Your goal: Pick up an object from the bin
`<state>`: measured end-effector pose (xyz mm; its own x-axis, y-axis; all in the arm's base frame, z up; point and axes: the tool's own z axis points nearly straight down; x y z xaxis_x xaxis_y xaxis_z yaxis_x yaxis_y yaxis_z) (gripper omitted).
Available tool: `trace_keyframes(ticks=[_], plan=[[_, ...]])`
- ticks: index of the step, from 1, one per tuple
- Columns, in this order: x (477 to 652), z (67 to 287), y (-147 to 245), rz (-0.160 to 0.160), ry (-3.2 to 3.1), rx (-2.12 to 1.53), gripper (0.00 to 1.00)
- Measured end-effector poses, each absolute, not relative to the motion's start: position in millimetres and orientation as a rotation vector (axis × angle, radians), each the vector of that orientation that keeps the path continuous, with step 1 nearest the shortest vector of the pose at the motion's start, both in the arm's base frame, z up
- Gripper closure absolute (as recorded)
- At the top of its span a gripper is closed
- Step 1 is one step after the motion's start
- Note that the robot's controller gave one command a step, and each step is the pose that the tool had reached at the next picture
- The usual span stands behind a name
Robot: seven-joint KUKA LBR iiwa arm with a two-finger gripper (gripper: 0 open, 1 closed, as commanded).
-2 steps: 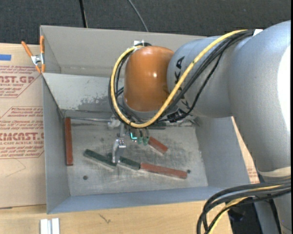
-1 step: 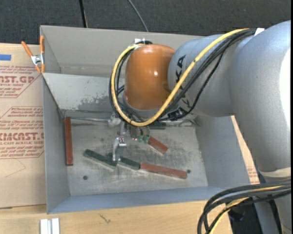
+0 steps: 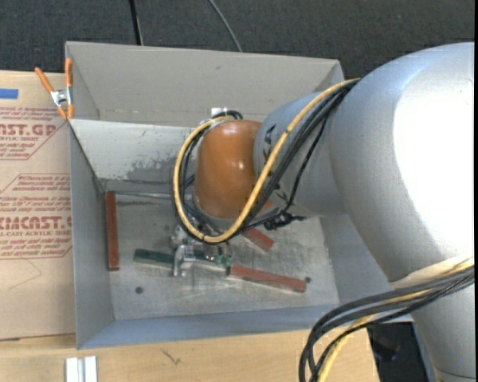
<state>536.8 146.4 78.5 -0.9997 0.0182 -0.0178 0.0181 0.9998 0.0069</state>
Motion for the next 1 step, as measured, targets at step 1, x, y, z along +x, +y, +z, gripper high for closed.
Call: trace_keyframes(ticks=[1], plan=[[536.8,78.5,146.4,0.011,3.124,0.028,1.0]])
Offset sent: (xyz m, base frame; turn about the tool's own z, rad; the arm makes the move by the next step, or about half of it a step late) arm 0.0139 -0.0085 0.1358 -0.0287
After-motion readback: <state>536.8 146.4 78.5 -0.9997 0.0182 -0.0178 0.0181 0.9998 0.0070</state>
